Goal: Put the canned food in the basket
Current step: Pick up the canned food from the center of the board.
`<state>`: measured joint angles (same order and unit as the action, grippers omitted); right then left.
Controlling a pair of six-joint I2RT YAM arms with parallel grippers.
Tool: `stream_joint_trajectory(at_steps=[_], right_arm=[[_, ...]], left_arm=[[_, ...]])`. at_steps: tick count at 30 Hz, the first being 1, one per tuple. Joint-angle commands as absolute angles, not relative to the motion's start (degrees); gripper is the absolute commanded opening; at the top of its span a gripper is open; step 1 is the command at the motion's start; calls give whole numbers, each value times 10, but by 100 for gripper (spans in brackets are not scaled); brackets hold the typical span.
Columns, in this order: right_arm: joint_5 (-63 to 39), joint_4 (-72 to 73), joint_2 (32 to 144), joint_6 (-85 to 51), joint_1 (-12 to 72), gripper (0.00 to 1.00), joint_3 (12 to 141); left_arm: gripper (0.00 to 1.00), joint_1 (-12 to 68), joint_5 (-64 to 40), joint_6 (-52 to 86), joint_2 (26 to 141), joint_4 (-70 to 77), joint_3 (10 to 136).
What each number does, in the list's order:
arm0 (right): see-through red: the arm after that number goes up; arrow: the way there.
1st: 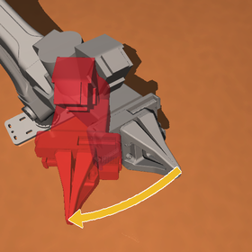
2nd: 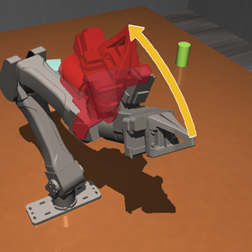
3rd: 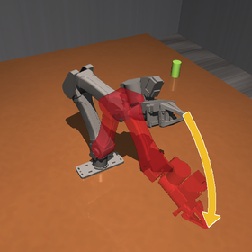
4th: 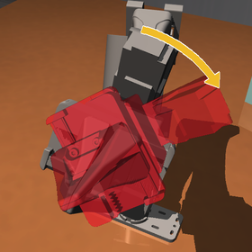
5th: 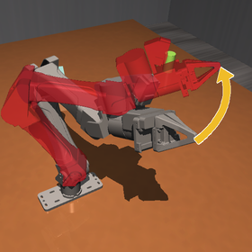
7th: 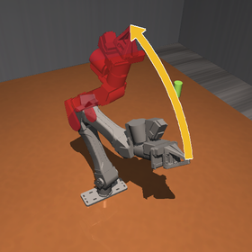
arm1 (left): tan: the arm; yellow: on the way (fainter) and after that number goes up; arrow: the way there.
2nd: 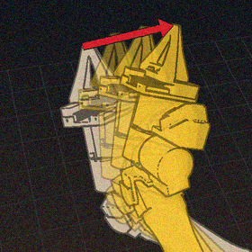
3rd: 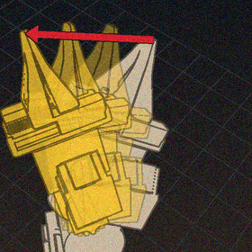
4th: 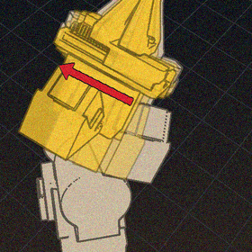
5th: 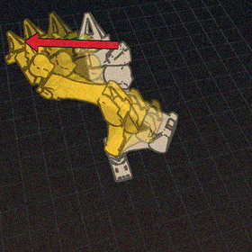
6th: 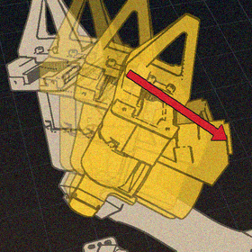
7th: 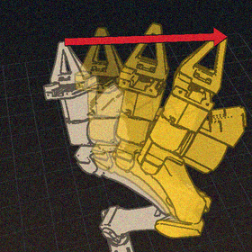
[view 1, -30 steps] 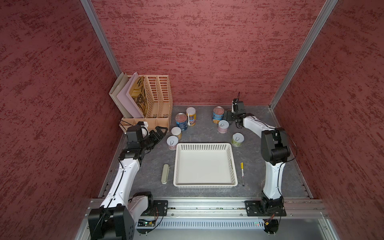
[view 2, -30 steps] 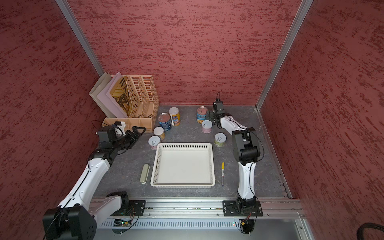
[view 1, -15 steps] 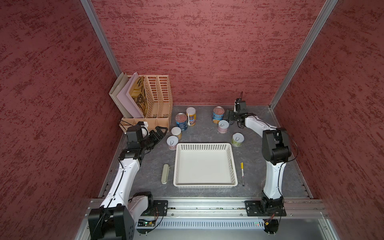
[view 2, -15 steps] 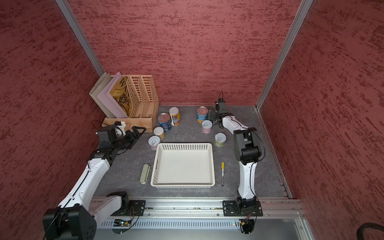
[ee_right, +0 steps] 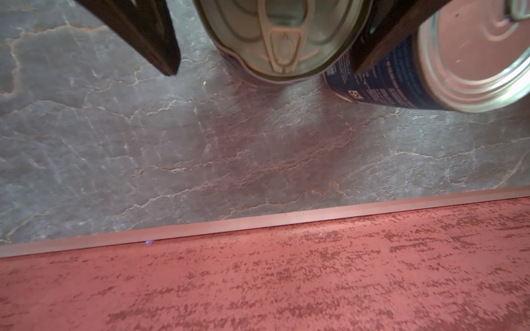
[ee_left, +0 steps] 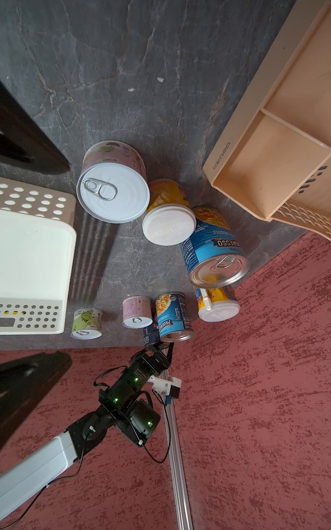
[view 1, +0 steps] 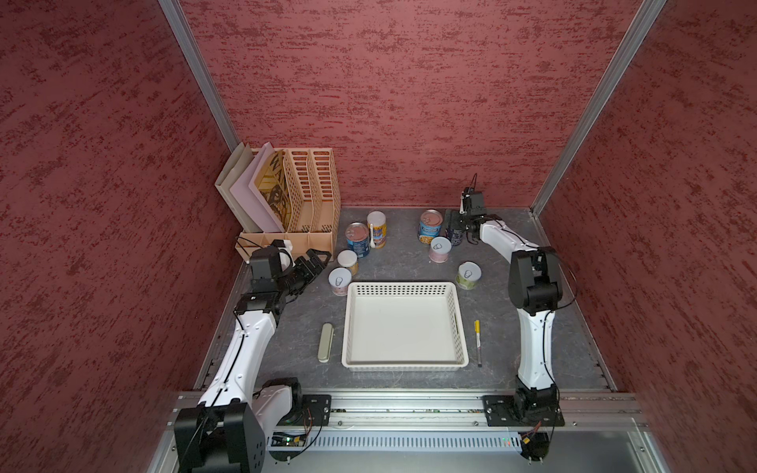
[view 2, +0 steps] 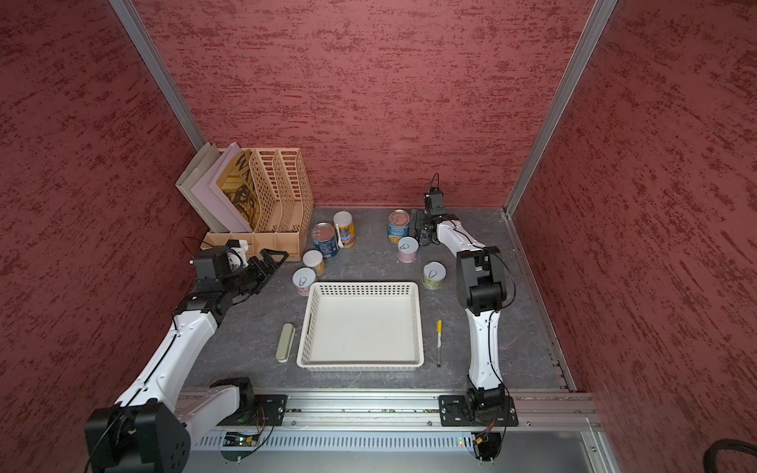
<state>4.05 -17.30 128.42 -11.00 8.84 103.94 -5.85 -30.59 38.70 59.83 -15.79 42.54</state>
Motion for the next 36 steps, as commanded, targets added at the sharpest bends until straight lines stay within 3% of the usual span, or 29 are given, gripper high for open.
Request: stream_joint_trajectory(at_steps=[1, 7, 11, 17, 29, 36], right_arm=[[20, -194, 1291, -119, 86, 96, 1050], [16, -198, 1287, -127, 85, 78, 1043], [31, -207, 1275, -130, 86, 58, 1042], [36, -196, 1238, -139, 87, 40, 1018], [40, -196, 1157, -170, 89, 21, 983], [44, -208, 1127, -183, 94, 15, 977]], left_arm=[[100, -61, -310, 378, 603, -148, 436], [100, -61, -311, 378, 598, -150, 436], [100, -61, -310, 378, 599, -150, 436], [100, -61, -311, 378, 598, -150, 435], [100, -59, -313, 380, 597, -147, 434], [100, -60, -313, 380, 596, -148, 434]])
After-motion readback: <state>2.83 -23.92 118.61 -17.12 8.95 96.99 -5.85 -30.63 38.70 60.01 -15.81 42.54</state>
